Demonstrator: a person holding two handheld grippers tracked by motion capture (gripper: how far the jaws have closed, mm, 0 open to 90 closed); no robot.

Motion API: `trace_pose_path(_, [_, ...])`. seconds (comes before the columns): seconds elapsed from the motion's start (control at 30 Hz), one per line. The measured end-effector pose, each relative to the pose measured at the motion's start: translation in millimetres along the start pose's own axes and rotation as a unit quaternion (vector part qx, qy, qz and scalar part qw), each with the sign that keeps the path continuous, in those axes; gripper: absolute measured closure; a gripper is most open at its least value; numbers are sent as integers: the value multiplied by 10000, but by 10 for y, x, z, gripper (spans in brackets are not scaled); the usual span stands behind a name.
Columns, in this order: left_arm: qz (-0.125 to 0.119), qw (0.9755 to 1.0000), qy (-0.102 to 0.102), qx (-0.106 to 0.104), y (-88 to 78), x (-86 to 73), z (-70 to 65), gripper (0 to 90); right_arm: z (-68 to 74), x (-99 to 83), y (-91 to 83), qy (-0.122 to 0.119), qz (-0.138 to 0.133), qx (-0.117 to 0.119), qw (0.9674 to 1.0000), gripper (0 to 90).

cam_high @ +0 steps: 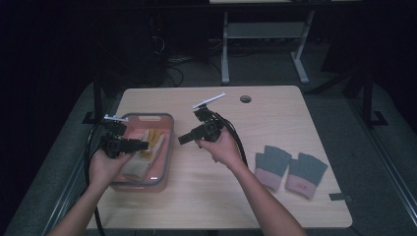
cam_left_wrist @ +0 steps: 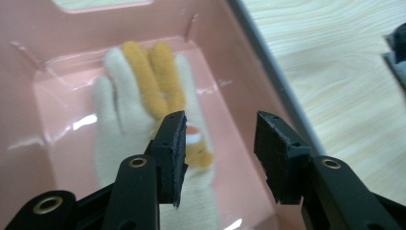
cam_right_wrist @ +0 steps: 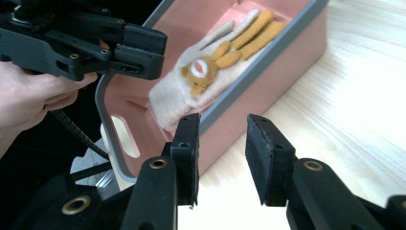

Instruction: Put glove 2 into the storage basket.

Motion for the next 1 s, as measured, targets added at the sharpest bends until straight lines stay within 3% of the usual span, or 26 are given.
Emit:
trace_pose_path(0.6, [-132,9986,387,-337,26,170,-456,487,-230,-273,-361,127,-165,-281,9994,602])
trace_pose_path(1.0, [-152,9968,640,-443,104,291,-763,451,-406,-464,-569,278,-226,-473,9982,579])
Point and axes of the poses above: each handheld gripper's, and its own axes: y roughly forward along the jaws, x roughly out of its top, z roughly to its left, the point moved 8 cm from there along y, roughly forward along the jaws, and after that the axes turned 12 degrees about z, right-handed, at the moved point
